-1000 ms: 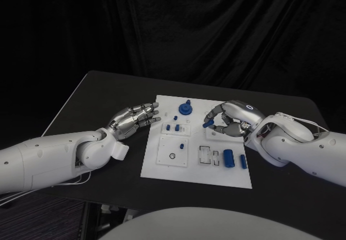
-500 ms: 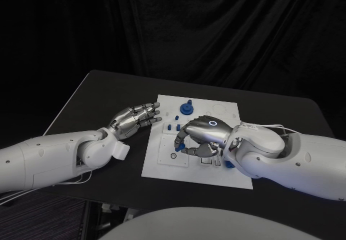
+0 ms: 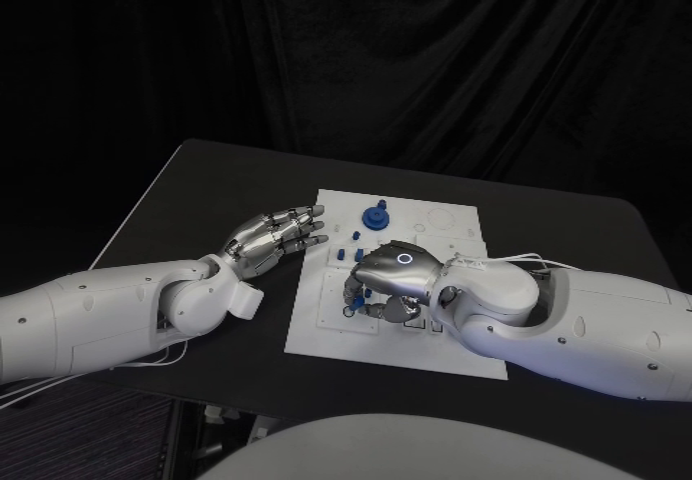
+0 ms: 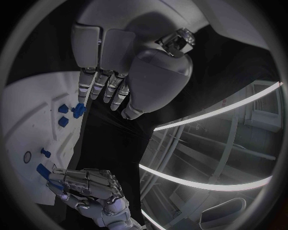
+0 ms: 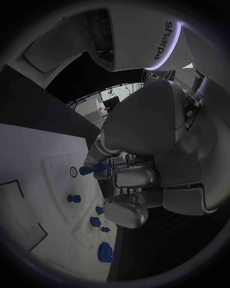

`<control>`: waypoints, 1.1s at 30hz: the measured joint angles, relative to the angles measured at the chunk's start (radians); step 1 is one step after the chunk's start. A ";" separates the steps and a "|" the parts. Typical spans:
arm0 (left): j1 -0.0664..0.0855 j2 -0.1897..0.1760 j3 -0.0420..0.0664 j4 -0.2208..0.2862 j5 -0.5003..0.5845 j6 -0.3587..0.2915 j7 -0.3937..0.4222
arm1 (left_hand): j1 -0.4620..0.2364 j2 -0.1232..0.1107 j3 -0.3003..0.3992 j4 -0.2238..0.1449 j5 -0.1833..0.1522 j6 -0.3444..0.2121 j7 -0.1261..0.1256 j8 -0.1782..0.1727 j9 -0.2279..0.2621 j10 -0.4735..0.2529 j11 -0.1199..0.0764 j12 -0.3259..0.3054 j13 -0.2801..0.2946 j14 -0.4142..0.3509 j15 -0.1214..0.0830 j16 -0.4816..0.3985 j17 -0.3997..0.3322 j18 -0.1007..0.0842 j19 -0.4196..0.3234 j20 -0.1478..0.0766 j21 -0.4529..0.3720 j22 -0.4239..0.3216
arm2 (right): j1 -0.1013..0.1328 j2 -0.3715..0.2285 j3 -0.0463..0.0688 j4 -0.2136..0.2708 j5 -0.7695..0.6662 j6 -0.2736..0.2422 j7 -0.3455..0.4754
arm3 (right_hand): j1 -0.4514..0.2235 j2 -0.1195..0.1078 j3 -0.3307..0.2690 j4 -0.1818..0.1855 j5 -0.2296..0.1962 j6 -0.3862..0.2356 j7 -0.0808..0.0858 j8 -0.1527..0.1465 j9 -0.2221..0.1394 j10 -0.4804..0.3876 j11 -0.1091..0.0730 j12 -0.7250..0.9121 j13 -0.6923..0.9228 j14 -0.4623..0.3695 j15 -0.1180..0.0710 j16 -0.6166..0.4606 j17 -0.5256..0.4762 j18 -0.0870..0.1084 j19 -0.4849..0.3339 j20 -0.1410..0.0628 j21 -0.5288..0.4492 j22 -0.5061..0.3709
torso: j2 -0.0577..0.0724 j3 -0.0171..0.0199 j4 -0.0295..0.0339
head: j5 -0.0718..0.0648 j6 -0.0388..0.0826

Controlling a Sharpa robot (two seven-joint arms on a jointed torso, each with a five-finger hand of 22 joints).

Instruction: Assemble the parts on the task board

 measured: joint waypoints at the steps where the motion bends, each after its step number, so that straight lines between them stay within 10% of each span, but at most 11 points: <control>1: 0.000 0.001 0.000 0.000 0.000 0.000 0.000 | 0.000 0.000 0.000 0.000 0.000 0.000 0.000 0.000 0.000 0.000 0.000 0.000 0.000 0.000 0.000 0.000 0.000 0.000 0.000 0.000 0.000 0.000 | -0.002 0.001 0.000 -0.002 -0.006 0.002 -0.003 | -0.001 -0.001 0.000 0.000 -0.004 0.003 -0.002 0.002 0.000 0.008 -0.001 -0.002 0.000 0.003 -0.003 0.000 0.000 0.000 0.000 0.000 0.000 0.000 | 0.000 0.0000 -0.0003 | 0.000 0.000; 33: 0.000 0.008 0.000 -0.014 0.000 0.001 -0.002 | 0.000 0.000 0.010 0.004 0.000 0.007 0.000 0.006 0.002 0.003 0.003 0.004 0.001 0.000 0.000 0.004 0.000 0.000 0.000 0.000 0.000 0.000 | -0.054 0.053 0.001 -0.061 -0.079 -0.042 -0.044 | -0.026 -0.002 -0.015 0.021 -0.096 0.020 -0.016 -0.007 0.000 0.052 -0.023 -0.044 0.009 0.004 -0.010 0.004 0.001 0.000 0.004 -0.011 0.007 0.000 | 0.000 0.0007 -0.0012 | -0.009 0.000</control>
